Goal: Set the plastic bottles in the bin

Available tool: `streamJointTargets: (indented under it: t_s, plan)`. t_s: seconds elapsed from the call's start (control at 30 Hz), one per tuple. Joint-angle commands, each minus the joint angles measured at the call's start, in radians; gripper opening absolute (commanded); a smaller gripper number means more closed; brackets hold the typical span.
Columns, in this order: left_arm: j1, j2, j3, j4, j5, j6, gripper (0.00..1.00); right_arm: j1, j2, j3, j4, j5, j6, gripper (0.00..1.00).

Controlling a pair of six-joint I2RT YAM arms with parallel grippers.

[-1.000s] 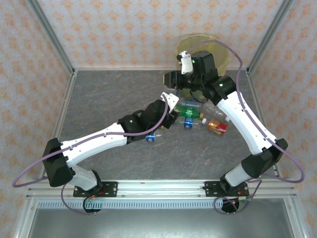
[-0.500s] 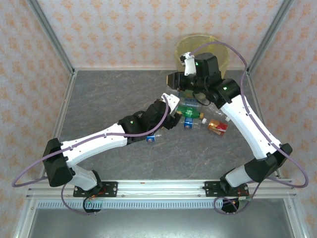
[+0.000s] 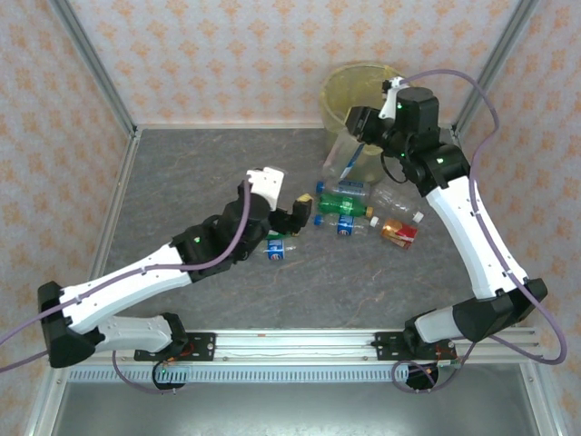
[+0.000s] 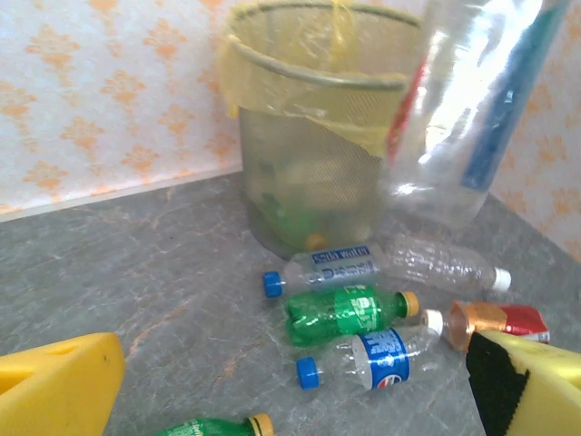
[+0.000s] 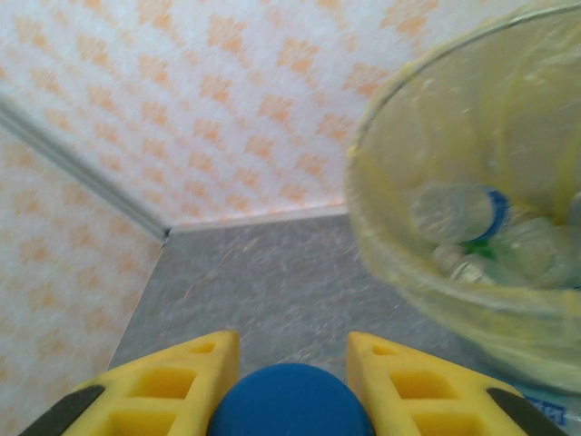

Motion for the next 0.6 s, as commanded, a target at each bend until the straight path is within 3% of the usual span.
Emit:
streamJointTargets:
  t_s: [0.0,0.37,0.57]
  plan:
    - [0.013,-0.060,-0.054,0.049,-0.077,-0.077,0.99,-0.036,-0.008,0.046,0.058,0.091,0.020,0.08]
    - [0.018,-0.145,-0.107,0.014,-0.125,-0.160,0.99,-0.164,0.130,0.151,0.181,0.248,0.051,0.10]
    - [0.018,-0.181,-0.125,-0.032,-0.136,-0.219,0.99,-0.178,0.265,0.240,0.238,0.344,0.071,0.10]
